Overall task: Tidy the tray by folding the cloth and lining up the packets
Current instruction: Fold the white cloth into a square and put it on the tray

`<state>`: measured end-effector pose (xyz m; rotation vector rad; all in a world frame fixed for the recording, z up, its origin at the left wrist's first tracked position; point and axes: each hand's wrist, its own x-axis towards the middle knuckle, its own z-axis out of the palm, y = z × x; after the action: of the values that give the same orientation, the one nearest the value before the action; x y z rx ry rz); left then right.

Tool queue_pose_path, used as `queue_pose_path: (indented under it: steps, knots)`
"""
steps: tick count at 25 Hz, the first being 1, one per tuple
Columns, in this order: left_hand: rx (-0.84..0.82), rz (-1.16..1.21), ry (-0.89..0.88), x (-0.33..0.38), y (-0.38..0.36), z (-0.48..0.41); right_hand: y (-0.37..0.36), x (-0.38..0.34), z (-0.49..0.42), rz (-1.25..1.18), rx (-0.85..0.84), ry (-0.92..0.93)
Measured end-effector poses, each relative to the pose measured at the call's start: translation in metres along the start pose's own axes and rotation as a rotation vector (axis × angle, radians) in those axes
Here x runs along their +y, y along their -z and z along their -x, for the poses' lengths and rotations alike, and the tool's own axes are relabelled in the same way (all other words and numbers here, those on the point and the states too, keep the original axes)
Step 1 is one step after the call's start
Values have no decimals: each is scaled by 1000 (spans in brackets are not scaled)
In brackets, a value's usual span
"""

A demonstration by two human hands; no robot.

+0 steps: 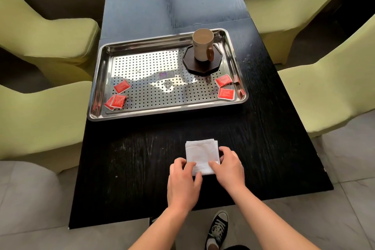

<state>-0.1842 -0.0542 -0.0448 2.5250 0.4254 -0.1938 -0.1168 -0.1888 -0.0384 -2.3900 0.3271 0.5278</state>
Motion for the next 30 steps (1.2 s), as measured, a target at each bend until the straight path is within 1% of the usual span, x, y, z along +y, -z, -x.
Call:
queue_pose_path:
  steps: [2, 4, 5, 8, 10, 12, 14, 17, 19, 20, 22, 24, 26, 30]
  knots:
    - [-45, -102, -76, -2, 0, -7, -3, 0, 3, 16, 19, 0]
    - [-151, -212, -163, -5, -1, -16, -6, 1, 6, 72, 16, 6]
    - [-218, -245, -176, -5, -2, -21, -7, 2, 7, 100, 13, 3]
    - [-384, -307, -130, -6, -9, -34, -11, 2, 8, 142, 8, -18]
    - [-420, -344, -115, -3, -13, -34, -12, 1, 8, 167, 11, -16]
    - [-429, -314, -86, 2, -14, -34, -12, -2, 7, 171, 19, -8]
    - [-396, -169, -28, 9, -12, -35, -11, -4, 7, 161, 27, -12]
    - [-198, 193, 97, 22, -4, -35, -10, -4, 5, 161, 21, -23]
    - [-68, 379, 245, 26, 2, -37, -8, -2, 2, 149, 2, -31]
    - [-36, 453, 345, 27, 5, -39, -7, 0, 0, 122, -8, -47]
    - [-56, 649, 567, 26, 7, -44, -3, 4, -3, -17, -28, -106]
    - [-128, 912, 702, 22, 8, -48, 0, 5, -4, -230, -38, -182]
    - [-188, 1027, 745, 20, 13, -46, 2, 2, -3, -376, -55, -236]
    - [-197, 1125, 736, 10, 24, -41, 1, -5, 2, -528, -131, -252]
